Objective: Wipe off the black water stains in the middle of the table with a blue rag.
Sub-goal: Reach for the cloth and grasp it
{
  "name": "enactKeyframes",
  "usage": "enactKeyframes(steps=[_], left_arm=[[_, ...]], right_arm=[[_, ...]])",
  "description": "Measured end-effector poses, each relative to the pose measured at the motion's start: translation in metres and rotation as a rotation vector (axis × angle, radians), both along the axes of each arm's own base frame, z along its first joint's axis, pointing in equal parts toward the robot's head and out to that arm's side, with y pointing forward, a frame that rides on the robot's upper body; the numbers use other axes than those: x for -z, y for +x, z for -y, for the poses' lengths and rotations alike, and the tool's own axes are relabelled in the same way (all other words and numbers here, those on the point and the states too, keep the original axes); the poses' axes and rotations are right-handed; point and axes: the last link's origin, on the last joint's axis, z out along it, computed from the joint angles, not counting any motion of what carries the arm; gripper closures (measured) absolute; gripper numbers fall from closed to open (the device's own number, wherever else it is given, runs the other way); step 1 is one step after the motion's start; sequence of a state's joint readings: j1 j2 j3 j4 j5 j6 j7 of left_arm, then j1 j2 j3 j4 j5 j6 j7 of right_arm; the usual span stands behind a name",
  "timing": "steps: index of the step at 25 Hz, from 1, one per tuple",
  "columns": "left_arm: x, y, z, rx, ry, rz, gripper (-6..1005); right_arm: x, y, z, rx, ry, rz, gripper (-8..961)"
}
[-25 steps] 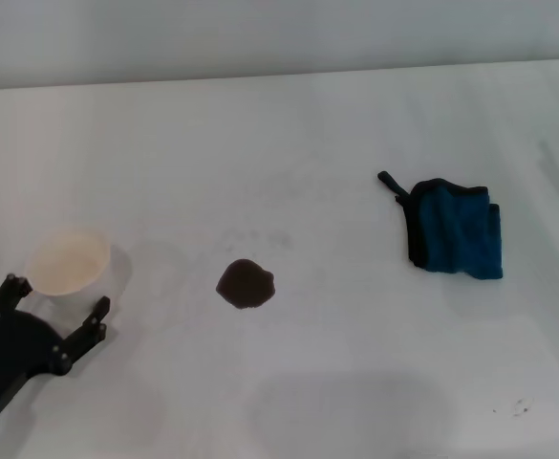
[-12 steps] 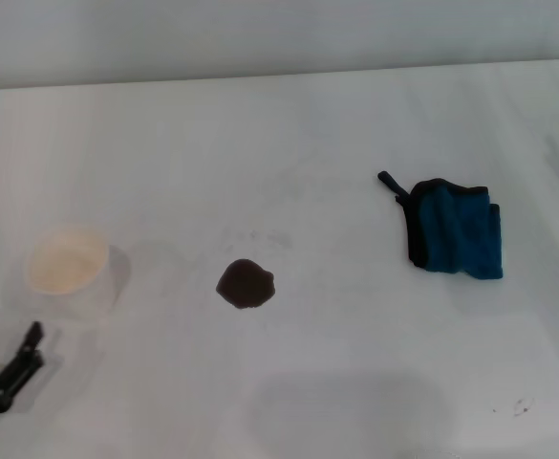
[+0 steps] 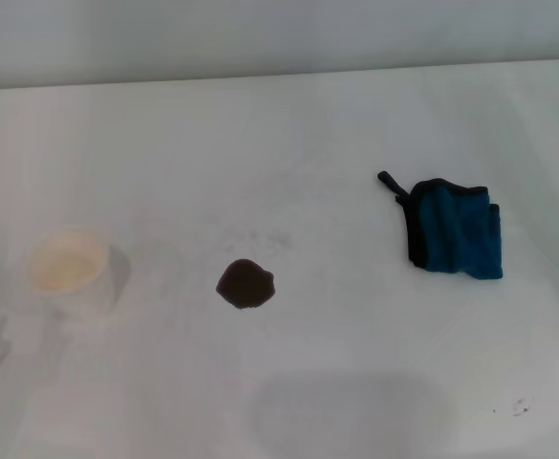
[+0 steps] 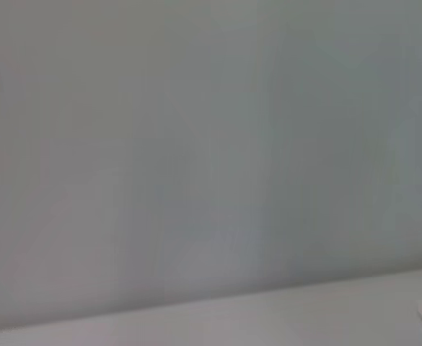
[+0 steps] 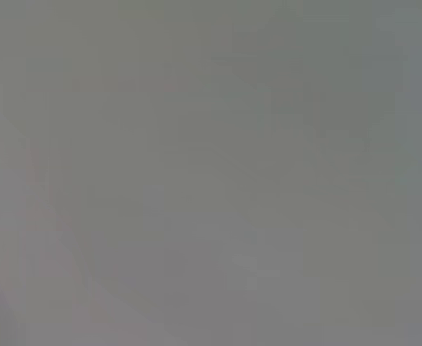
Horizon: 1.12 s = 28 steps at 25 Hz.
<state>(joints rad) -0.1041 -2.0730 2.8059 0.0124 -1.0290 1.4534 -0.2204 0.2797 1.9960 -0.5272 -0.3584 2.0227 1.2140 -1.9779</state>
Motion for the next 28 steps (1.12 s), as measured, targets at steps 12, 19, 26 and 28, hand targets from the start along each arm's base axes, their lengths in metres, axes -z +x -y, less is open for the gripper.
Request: enactKeyframes(steps=[12,19,26,28], left_arm=[[-0.026,0.005,-0.031,0.089,0.027,-0.015,119],[-0.032,0.011,-0.048,0.129,0.027,-0.030,119],[-0.037,0.015,-0.060,0.159,0.023,-0.063,118],[-0.040,0.016,-0.064,0.165,0.025,-0.075,117]], right_arm=[[-0.049,-0.038,-0.022,-0.042,-0.399,-0.274,155],[-0.060,-0.088,-0.033,-0.118,-0.710,-0.255,152],[-0.053,-0.143,-0.030,-0.012,-0.882,-0.010,148],[-0.053,-0.156,-0.026,0.052,-0.895,0.073,147]])
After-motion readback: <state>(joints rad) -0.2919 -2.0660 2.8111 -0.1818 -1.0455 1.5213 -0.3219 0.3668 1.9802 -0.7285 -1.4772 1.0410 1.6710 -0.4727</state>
